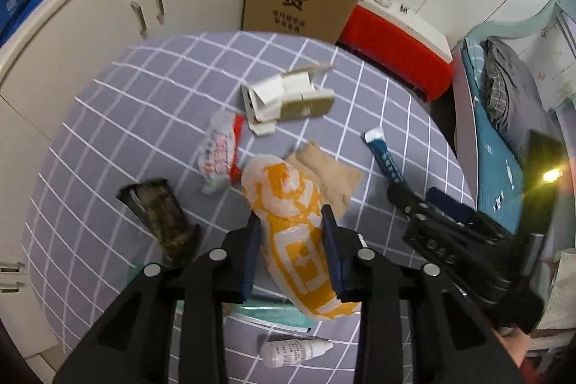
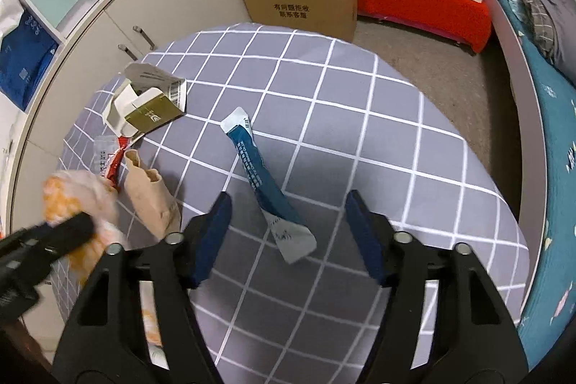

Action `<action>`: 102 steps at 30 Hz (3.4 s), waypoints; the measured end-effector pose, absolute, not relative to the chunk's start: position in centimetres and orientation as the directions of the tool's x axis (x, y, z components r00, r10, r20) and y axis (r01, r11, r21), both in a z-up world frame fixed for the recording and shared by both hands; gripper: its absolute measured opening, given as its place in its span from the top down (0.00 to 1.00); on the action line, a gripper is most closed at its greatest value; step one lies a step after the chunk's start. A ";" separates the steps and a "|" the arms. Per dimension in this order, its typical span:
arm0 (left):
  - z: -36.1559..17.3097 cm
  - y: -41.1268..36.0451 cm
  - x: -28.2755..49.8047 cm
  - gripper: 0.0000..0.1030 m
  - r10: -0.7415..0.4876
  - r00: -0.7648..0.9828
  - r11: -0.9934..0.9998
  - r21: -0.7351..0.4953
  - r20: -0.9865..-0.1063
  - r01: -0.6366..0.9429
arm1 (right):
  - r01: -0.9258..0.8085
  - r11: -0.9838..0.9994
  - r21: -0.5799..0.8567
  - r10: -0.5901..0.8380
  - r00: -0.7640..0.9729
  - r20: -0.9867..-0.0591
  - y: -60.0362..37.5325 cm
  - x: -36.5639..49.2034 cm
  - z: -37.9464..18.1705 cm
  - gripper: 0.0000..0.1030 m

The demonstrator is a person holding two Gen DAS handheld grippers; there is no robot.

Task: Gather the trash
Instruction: 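Grasp the orange-and-white bread bag with the left gripper while the right grasps the blue toothpaste tube, then carry the bread bag and toothpaste tube over to the bucket, then open both grippers to drop the items into the bucket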

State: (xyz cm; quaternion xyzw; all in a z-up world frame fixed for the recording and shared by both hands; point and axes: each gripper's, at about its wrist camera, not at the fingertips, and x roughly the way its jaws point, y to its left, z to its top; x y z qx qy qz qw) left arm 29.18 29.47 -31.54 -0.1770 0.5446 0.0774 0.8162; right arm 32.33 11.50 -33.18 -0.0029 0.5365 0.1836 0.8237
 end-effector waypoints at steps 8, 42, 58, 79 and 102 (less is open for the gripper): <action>-29.1 27.0 29.7 0.70 -0.029 0.431 0.956 -0.150 -0.902 -0.250 | -0.354 0.919 0.173 0.294 0.324 -0.899 11.6 32.1 -33.1 0.84; -18.8 -5.3 27.8 0.70 -0.204 0.479 0.977 -0.148 -0.854 0.151 | -0.055 0.941 0.333 0.306 0.557 -0.772 -20.9 21.6 -19.1 0.85; -19.1 -15.8 27.9 0.69 -0.225 0.444 0.953 -0.101 -0.867 0.287 | 0.044 0.926 0.376 0.276 0.600 -0.750 -30.2 19.9 -19.1 0.83; -19.3 -18.3 28.6 0.69 -0.225 0.430 0.939 -0.076 -0.874 0.337 | 0.091 0.929 0.358 0.231 0.613 -0.756 -32.4 19.4 -18.9 0.46; -18.7 -19.3 27.9 0.33 -0.271 0.466 0.924 -0.092 -0.842 0.372 | 0.184 0.924 0.335 0.134 0.665 -0.735 -34.1 16.2 -17.3 0.42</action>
